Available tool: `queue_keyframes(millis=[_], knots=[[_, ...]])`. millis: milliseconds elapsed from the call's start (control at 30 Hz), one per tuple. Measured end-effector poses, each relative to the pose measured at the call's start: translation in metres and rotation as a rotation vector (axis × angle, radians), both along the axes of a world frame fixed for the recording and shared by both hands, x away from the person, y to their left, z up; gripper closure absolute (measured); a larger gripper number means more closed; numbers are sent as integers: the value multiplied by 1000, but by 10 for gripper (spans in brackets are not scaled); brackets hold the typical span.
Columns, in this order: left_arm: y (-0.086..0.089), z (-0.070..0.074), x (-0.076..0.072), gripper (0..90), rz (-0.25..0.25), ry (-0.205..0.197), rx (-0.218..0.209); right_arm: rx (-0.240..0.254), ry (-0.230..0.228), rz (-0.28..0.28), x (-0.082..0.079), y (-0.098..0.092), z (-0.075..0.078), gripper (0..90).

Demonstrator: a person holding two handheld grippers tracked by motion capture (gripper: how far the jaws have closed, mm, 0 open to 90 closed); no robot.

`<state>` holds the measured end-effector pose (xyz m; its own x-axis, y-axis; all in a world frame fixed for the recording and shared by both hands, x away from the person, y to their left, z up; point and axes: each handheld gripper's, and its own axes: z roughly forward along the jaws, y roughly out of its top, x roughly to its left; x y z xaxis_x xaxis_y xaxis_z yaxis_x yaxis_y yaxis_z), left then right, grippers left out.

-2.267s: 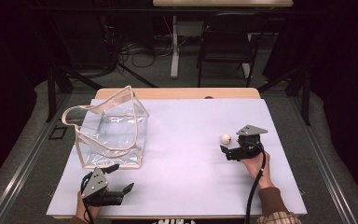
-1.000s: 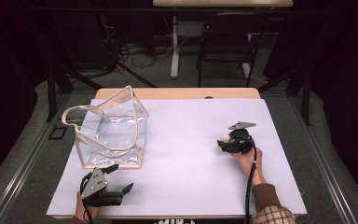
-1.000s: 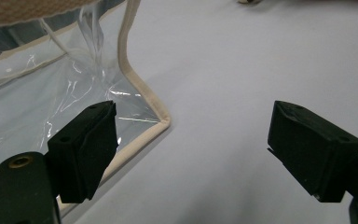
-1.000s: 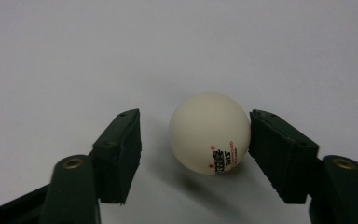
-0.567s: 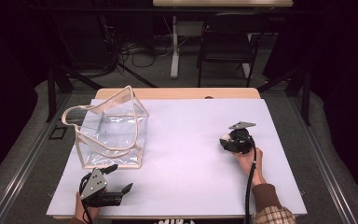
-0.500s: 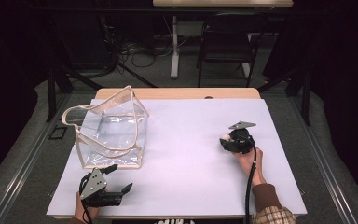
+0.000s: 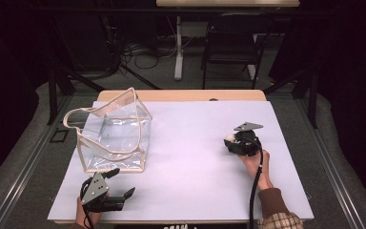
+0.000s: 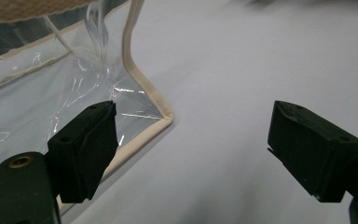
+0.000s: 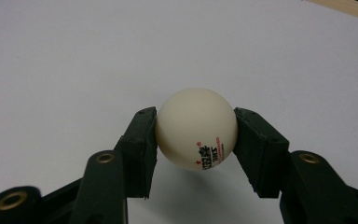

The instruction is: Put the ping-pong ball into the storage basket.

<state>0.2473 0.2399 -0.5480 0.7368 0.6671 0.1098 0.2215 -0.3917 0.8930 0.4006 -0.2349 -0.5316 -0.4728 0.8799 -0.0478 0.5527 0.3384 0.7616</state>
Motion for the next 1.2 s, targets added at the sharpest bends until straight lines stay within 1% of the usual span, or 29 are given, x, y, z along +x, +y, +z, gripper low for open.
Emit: queue_keyframes(millis=[267, 600, 867, 1033, 1200], knots=[[-1, 0, 0, 160, -2, -1, 6, 0, -16, 3, -4, -1, 10, 505], [0, 0, 0, 160, -6, -3, 2, -6, -32, 4, -8, -1, 21, 506], [0, 0, 0, 160, -7, -3, 1, -18, -48, 11, -13, 1, 31, 506], [-1, 0, 0, 160, -5, -4, 5, -11, -45, 8, -15, 1, 36, 506], [-1, -1, 0, 160, -6, -1, 6, -8, -58, 11, -17, -1, 43, 506]])
